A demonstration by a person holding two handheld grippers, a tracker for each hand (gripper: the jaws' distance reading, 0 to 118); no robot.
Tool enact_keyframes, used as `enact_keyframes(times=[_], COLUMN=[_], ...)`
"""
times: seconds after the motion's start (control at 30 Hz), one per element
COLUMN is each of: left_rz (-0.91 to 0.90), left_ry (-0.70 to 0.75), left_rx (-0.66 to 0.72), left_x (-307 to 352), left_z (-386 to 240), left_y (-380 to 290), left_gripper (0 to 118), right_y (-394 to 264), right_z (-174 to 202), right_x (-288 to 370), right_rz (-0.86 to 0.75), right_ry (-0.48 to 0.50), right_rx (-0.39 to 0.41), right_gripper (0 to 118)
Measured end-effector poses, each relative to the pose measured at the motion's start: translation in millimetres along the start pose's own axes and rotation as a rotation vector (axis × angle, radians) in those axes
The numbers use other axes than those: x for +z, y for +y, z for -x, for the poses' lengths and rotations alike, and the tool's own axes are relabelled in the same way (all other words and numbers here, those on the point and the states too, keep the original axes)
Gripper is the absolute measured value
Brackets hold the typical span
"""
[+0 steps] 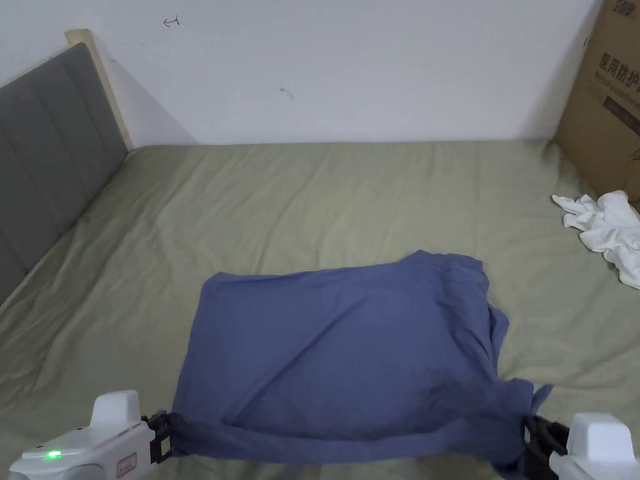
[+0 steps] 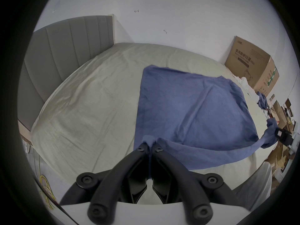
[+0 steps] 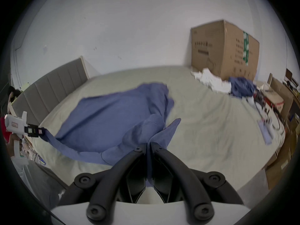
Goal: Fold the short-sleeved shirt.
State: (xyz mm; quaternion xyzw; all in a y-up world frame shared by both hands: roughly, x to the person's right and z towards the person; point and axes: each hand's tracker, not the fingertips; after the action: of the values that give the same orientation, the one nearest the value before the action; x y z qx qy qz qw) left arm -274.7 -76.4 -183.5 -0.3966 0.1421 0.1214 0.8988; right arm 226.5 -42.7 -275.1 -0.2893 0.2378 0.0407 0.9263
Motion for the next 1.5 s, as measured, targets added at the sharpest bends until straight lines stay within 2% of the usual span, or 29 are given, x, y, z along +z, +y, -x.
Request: enact_keyframes(times=[0.2,0.4,0.53,0.77,0.8,0.87,0.9,0.93,1.0,1.03,1.13,1.3,1.43,1.5], left_rz=[-0.04,0.027,0.109,0.192,0.186,0.17,0.158,0.143,0.106,0.07,-0.058,-0.303,-0.449,-0.501], left_ry=[0.006,0.04,0.073,0.119,0.125,0.125,0.115,0.086,0.023,0.012,-0.035,-0.053,-0.028,-0.014], left_rx=[0.013,-0.057,-0.104,-0.129,-0.124,-0.097,-0.082,-0.07,-0.045,-0.032,-0.011,0.01,0.011,0.011], left_x=[-23.9,-90.7,-137.2,-166.5,-163.7,-154.9,-147.6,-140.2,-117.9,-106.0,-58.9,17.6,58.0,72.8], left_z=[1.7,-7.8,-15.2,-25.4,-27.2,-28.9,-30.3,-31.7,-35.8,-39.1,-51.6,-68.7,-76.4,-77.6], left_y=[44.9,73.6,76.7,62.5,64.0,69.2,72.7,75.2,82.0,84.5,90.2,83.7,69.1,60.4], left_gripper=[2,2,2,3,14,41,49,49,96,105,106,106,106,102], right_y=[47.4,55.2,46.6,30.9,32.0,38.4,43.1,47.9,60.7,68.9,89.4,110.6,106.3,99.9], right_z=[-2.8,-30.7,-52.5,-67.6,-68.7,-70.0,-63.7,-63.0,-62.5,-50.6,-43.5,-7.6,15.2,26.3], right_x=[-55.6,-141.1,-186.7,-218.2,-215.0,-202.5,-195.5,-187.6,-162.6,-146.6,-95.9,-12.5,25.0,35.0], right_rz=[-0.018,0.112,0.219,0.332,0.327,0.292,0.268,0.248,0.172,0.123,-0.018,-0.25,-0.347,-0.367], right_ry=[-0.004,-0.035,-0.055,-0.085,-0.083,-0.084,-0.082,-0.074,-0.061,-0.056,-0.035,-0.048,-0.091,-0.11], right_rx=[0.04,0.069,0.007,-0.027,-0.028,-0.025,-0.013,-0.003,0.011,0.013,0.0,0.008,0.038,0.06], right_gripper=[4,4,4,5,10,34,40,40,83,91,92,92,92,90])
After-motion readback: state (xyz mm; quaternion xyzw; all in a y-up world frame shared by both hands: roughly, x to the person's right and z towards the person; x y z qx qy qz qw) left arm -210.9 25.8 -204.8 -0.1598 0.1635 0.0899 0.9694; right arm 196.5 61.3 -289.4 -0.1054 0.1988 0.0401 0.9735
